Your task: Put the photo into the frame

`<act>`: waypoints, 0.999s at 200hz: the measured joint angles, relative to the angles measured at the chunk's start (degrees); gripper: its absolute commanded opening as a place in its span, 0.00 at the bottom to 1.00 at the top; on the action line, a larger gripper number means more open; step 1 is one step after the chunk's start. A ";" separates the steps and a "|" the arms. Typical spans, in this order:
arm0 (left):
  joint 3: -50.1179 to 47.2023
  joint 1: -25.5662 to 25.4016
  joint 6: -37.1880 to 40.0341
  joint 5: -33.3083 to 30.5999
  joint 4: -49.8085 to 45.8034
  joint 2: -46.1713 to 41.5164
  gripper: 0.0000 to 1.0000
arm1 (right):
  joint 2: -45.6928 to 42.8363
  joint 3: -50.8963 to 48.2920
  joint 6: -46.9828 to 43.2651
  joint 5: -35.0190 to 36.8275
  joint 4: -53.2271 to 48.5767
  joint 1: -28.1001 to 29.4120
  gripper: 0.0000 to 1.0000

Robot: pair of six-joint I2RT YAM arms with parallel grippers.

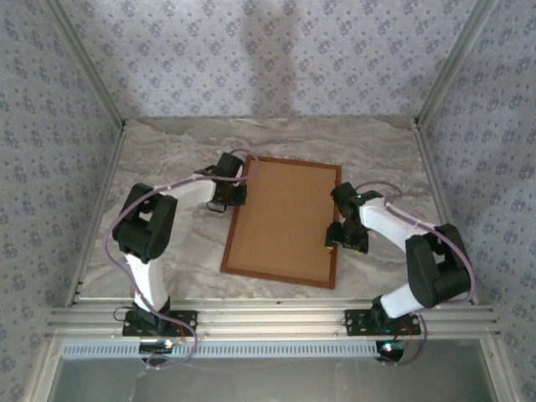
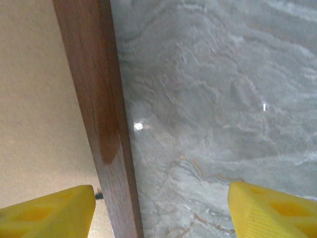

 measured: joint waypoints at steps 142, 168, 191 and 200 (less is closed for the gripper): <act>-0.59 0.00 0.00 0.00 0.83 -0.31 0.05 | 1.40 -2.69 1.88 -2.51 2.60 1.07 0.72; -0.59 0.00 0.00 0.00 0.83 -0.31 0.05 | 1.64 -2.69 1.86 -2.99 2.82 1.07 0.72; -0.61 0.00 0.00 0.00 0.83 -0.33 0.05 | 2.43 -2.69 1.88 -4.13 3.52 0.90 0.72; -0.63 0.00 0.00 -0.02 0.85 -0.33 0.05 | 2.75 -2.60 1.84 -4.70 3.67 0.66 0.72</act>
